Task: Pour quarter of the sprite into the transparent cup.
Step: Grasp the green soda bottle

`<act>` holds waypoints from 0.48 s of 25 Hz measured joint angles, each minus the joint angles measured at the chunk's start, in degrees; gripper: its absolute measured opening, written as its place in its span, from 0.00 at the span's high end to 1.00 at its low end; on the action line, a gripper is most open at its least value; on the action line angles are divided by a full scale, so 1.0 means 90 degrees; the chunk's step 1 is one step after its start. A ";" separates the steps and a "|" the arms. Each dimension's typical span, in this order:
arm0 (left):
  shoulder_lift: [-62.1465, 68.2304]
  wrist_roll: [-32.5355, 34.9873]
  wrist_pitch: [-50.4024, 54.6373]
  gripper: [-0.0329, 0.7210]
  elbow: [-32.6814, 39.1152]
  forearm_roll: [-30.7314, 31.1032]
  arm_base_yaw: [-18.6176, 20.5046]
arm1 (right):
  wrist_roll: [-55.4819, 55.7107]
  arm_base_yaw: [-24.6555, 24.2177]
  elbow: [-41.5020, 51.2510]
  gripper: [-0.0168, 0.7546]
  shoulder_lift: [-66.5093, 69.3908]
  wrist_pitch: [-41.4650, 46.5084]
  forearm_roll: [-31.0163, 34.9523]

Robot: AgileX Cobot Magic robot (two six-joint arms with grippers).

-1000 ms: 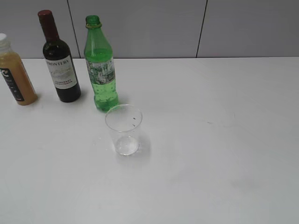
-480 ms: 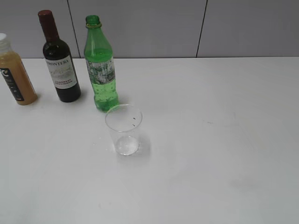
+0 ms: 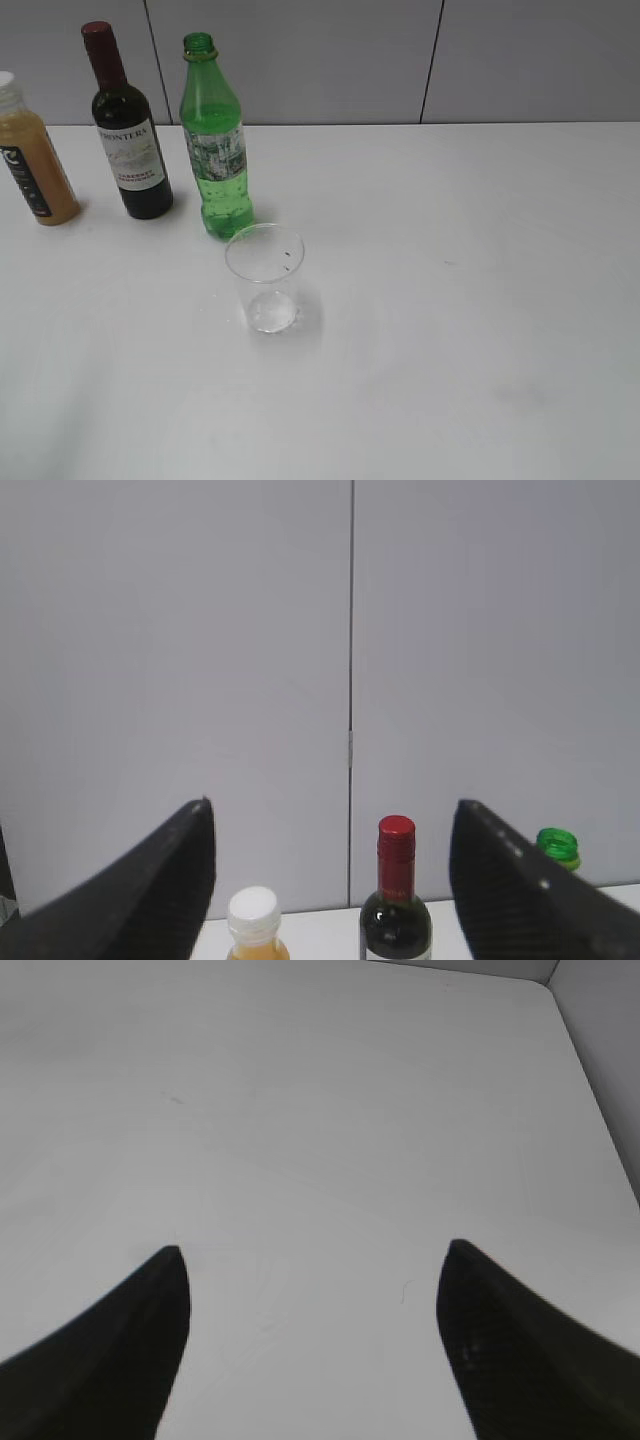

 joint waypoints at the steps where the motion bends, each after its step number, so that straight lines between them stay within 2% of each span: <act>1: 0.0162 0.0000 -0.0172 0.21 0.0000 0.0000 0.0000 | 0.0000 0.0000 0.0000 0.21 0.0000 0.0000 0.0000; 12: 0.1708 0.0005 -0.1689 0.21 0.0000 0.0165 0.0000 | -0.0008 0.0000 0.0000 0.21 0.0000 0.0000 0.0002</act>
